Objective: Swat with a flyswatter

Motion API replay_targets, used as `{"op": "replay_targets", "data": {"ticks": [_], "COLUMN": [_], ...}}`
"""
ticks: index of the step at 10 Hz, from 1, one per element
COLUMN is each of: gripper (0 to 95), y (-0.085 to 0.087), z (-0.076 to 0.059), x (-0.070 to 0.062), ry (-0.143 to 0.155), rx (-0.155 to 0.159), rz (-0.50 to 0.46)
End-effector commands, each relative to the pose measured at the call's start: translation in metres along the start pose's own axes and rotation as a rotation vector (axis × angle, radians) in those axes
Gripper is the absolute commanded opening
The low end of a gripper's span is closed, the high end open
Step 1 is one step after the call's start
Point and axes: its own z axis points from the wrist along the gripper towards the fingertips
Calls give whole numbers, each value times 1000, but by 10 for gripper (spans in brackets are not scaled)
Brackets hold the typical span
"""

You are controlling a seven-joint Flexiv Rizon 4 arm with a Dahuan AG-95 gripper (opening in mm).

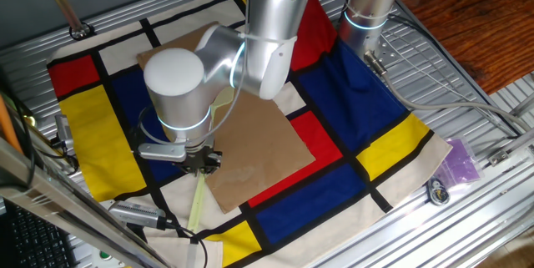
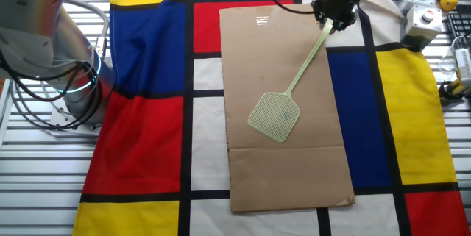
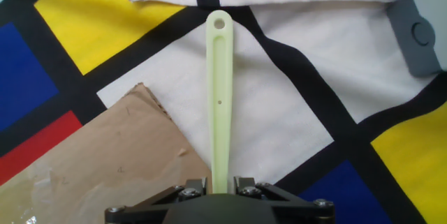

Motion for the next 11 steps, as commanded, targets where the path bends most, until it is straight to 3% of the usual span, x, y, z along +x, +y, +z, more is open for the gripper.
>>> {"op": "replay_targets", "data": {"ticks": [1, 2, 3, 5, 7, 11], "gripper": [190, 0, 0, 0, 0, 0], "y": [0, 1, 2, 5, 9, 17], "z": [-1, -5, -8, -19, -24, -26], "x": [1, 3, 6, 13, 15, 15], "ry": [15, 28, 51, 90, 81, 81], "rx": [8, -7, -22, -61, -77, -80], "rz": [21, 74, 124, 360, 508, 505]}}
